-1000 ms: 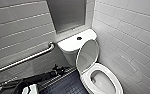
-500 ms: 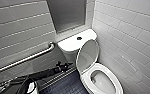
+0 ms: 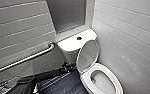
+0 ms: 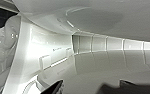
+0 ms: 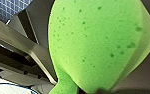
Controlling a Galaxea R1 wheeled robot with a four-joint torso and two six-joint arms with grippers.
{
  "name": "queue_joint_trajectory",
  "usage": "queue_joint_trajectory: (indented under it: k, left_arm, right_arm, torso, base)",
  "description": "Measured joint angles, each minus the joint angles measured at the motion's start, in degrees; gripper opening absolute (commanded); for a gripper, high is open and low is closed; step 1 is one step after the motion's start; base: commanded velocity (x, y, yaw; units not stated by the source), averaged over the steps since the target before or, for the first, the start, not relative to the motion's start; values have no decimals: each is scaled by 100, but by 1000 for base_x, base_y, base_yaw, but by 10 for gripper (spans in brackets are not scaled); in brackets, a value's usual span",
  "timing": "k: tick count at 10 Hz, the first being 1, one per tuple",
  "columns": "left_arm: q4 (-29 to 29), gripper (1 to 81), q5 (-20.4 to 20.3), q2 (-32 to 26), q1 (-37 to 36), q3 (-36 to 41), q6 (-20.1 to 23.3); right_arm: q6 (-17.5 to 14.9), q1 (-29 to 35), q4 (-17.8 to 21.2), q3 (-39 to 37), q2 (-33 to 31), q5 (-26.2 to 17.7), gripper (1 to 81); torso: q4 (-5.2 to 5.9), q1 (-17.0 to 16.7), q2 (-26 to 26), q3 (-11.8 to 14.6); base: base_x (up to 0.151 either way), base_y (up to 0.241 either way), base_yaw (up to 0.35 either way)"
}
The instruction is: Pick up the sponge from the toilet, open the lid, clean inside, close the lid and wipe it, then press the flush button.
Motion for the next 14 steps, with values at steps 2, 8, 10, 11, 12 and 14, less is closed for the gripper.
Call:
queue_joint_trajectory:
  k: [2, 8, 10, 11, 12, 14]
  left_arm:
    - [152, 811, 52, -121, 182, 505, -13]
    - [1351, 811, 121, -1023, 1987, 1425, 55]
    - [1847, 811, 113, -1378, 2864, 1542, 91]
    - [2060, 811, 116, -1613, 3252, 1553, 118]
    - [2211, 811, 113, -1825, 3616, 1542, 226]
    - [2438, 811, 55, -1904, 4347, 1239, 597]
  right_arm:
    - [2, 72, 1, 69, -2, 11, 10]
    - [6, 80, 1, 79, -11, -18, 10]
    - [6, 80, 0, 80, -2, -46, 10]
    - [6, 84, 0, 80, 2, -46, 10]
    - [6, 105, 0, 80, 2, -46, 10]
    - [4, 163, 0, 79, 38, -49, 10]
  torso:
    - [0, 0, 0, 0]
    - [0, 0, 0, 0]
    - [0, 0, 0, 0]
    - [0, 0, 0, 0]
    - [0, 0, 0, 0]
    - [0, 0, -2, 2]
  base:
    - [0, 0, 0]
    - [0, 0, 0]
    - [0, 0, 0]
    - [0, 0, 0]
    - [0, 0, 0]
    - [0, 0, 0]
